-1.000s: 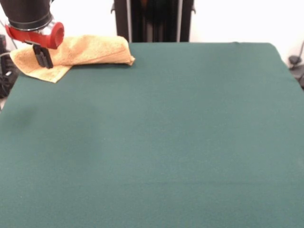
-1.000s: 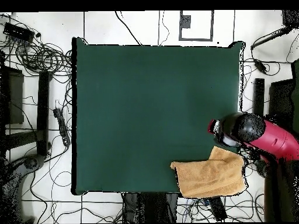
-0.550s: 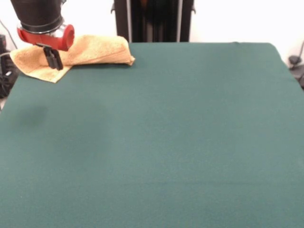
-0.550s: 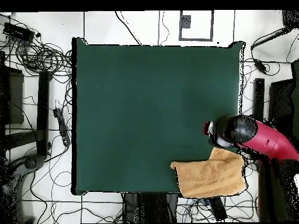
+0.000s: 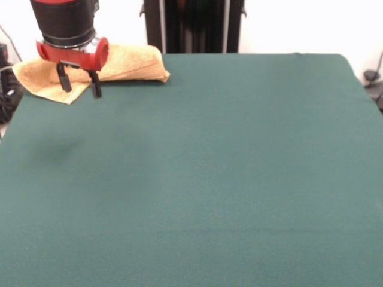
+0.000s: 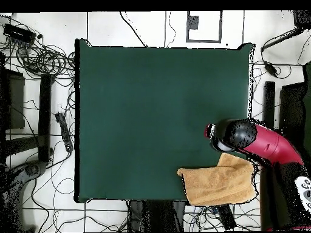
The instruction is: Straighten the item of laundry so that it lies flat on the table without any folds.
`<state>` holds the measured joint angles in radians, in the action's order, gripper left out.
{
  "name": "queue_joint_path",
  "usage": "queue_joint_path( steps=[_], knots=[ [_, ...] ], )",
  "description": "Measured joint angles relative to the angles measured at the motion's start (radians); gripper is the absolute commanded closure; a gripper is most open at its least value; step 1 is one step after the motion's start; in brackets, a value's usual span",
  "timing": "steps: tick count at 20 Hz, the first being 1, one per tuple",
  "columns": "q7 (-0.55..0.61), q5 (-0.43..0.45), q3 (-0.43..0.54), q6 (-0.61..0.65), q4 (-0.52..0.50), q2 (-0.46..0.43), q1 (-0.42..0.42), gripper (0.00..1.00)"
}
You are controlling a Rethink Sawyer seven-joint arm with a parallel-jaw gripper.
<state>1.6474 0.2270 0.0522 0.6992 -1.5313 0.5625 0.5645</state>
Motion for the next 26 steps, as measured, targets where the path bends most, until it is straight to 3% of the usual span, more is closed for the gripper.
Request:
queue_joint_path(
  steps=[12,19,26],
  knots=[
    [0.0,-0.001,-0.037,-0.017,-0.012,0.009,-0.02,0.0],
    [0.0,-0.005,-0.065,-0.027,-0.099,0.043,-0.008,0.0],
    [0.0,-0.005,-0.078,-0.12,-0.188,0.037,0.015,0.0]
  ],
)
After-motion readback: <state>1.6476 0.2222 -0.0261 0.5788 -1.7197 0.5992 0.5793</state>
